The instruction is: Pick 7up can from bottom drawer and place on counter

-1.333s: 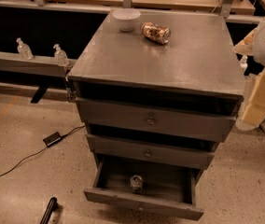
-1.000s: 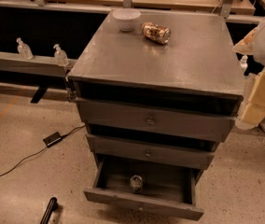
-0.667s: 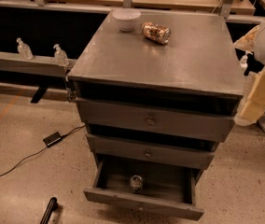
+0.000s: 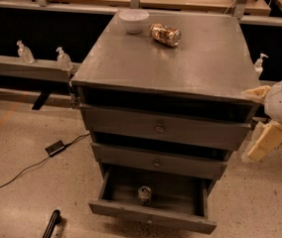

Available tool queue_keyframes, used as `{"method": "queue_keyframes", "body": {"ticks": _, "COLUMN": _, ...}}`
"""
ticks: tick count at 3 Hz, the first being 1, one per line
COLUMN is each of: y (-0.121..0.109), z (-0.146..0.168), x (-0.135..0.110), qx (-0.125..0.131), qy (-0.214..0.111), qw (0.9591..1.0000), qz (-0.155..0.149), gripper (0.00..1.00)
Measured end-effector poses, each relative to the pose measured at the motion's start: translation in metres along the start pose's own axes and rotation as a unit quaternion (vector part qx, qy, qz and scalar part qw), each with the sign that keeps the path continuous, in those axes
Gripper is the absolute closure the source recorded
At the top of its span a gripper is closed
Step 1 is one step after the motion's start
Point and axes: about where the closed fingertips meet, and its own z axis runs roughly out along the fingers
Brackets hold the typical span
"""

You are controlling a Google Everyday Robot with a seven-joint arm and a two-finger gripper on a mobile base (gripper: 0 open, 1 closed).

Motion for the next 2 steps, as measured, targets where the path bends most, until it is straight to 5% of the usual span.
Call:
{"method": "queue_keyframes", "body": {"ticks": 1, "y": 0.000, "z": 0.000, "x": 0.000, "qx": 0.000, "qy": 0.000, "qw": 1.0000, "qz": 0.000, "gripper": 0.00}}
{"method": "queue_keyframes", "body": {"ticks": 2, "y": 0.010, "z": 0.038, "x": -0.012, "qx": -0.019, "qy": -0.022, "qw": 0.9992, "qz": -0.025, "gripper": 0.00}}
